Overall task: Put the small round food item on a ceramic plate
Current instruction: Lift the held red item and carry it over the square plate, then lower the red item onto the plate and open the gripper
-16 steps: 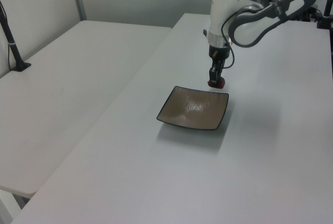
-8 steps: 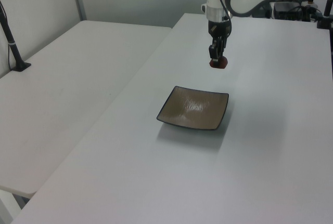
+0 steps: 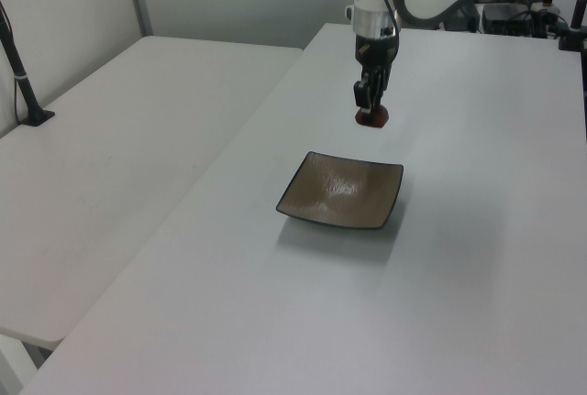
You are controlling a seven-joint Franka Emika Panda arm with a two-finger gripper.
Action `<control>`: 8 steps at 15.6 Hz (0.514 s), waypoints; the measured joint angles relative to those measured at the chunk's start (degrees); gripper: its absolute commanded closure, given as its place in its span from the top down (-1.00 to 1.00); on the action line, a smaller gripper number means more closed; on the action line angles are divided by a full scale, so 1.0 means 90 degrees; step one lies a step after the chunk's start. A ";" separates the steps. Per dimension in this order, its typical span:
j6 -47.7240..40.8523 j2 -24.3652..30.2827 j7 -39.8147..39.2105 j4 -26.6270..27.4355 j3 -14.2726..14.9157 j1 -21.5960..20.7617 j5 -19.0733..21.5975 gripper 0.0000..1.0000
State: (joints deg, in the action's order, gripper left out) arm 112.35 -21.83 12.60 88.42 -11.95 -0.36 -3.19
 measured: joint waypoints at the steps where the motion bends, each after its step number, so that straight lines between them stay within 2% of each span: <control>1: 0.0000 -0.0044 0.0095 0.0000 -0.0136 -0.0013 0.0000 -0.25; 6: 0.0517 -0.0408 0.0446 -0.0002 -0.0555 -0.0210 -0.0009 -0.23; 7: 0.0701 -0.0521 0.0500 -0.0003 -0.0583 -0.0291 -0.0029 -0.16; 8: 0.0844 -0.0632 0.0544 -0.0013 -0.0592 -0.0372 -0.0054 0.04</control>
State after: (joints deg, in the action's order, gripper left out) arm 119.95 -27.52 17.50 88.30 -17.28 -3.71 -3.67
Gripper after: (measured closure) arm 0.617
